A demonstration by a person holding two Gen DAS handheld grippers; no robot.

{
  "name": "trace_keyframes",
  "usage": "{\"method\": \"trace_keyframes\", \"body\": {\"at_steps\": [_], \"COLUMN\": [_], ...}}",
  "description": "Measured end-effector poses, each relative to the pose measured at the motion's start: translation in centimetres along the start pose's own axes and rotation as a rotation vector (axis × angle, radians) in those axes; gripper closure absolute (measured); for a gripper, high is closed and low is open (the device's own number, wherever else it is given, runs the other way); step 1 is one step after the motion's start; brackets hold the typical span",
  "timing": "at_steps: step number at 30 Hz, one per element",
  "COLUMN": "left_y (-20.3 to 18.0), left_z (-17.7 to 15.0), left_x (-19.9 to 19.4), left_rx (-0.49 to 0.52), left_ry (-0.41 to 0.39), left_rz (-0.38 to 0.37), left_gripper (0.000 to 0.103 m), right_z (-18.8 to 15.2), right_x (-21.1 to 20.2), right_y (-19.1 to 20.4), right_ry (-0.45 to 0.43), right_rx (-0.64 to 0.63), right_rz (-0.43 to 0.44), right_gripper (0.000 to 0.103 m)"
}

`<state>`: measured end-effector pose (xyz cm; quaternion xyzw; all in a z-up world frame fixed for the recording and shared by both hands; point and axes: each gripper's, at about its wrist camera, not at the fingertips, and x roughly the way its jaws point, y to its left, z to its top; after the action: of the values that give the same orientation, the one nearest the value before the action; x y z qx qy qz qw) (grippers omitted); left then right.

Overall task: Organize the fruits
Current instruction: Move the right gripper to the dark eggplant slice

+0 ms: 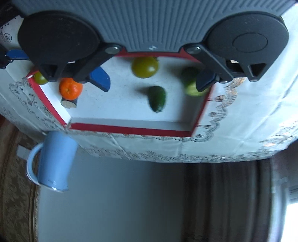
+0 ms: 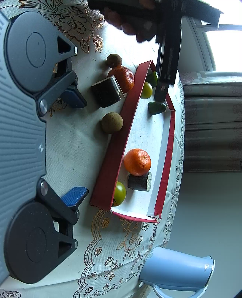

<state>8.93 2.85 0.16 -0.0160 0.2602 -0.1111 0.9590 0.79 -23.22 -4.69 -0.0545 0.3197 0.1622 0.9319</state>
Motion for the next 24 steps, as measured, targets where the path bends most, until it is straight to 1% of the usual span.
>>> {"method": "trace_keyframes", "body": {"at_steps": [2, 3, 5, 7, 9, 12, 14, 16, 18, 20, 23, 24], "left_y": [0.6, 0.9, 1.5, 2.0, 2.4, 2.7, 3.1, 3.6, 4.2, 4.9, 5.0, 4.8], "left_z": [-0.5, -0.9, -1.7, -2.7, -3.8, -4.8, -5.1, -5.1, -5.2, -5.4, -5.5, -5.6], "left_x": [-1.5, -2.3, -3.7, -4.7, -5.3, -5.1, -4.7, -4.1, -3.7, -3.7, -3.6, -3.6], "left_rx": [-0.004, -0.007, -0.013, -0.011, -0.001, -0.011, -0.031, -0.069, -0.102, -0.130, -0.130, -0.118], "left_ry": [-0.012, -0.021, -0.033, -0.025, -0.013, 0.008, 0.029, 0.068, 0.090, 0.093, 0.093, 0.095], "left_rz": [0.000, 0.011, 0.038, 0.040, 0.057, 0.092, 0.089, 0.084, 0.076, 0.073, 0.089, 0.096], "left_gripper": [0.003, 0.001, 0.000, 0.000, 0.000, 0.000, 0.000, 0.000, 0.000, 0.000, 0.000, 0.000], "right_z": [0.0, -0.1, -0.1, 0.0, 0.0, 0.0, 0.0, 0.0, 0.0, 0.0, -0.1, -0.1], "right_x": [0.0, -0.1, -0.1, 0.0, 0.0, -0.1, 0.0, 0.0, 0.0, -0.1, -0.5, -0.8], "right_y": [0.0, 0.0, 0.1, 0.1, 0.1, 0.1, 0.1, 0.1, 0.1, 0.2, 0.5, 0.3], "right_ry": [0.001, 0.001, 0.002, 0.003, 0.003, 0.003, 0.003, 0.003, 0.003, 0.001, -0.026, -0.039], "right_rx": [-0.002, -0.003, -0.005, -0.007, -0.007, -0.007, -0.007, -0.007, -0.007, -0.008, -0.011, 0.006], "right_rz": [-0.001, -0.002, -0.004, -0.005, -0.006, -0.005, -0.006, -0.005, -0.006, -0.011, -0.083, -0.080], "right_gripper": [0.011, 0.011, 0.011, 0.010, 0.010, 0.010, 0.010, 0.010, 0.010, 0.008, 0.008, 0.008]}}
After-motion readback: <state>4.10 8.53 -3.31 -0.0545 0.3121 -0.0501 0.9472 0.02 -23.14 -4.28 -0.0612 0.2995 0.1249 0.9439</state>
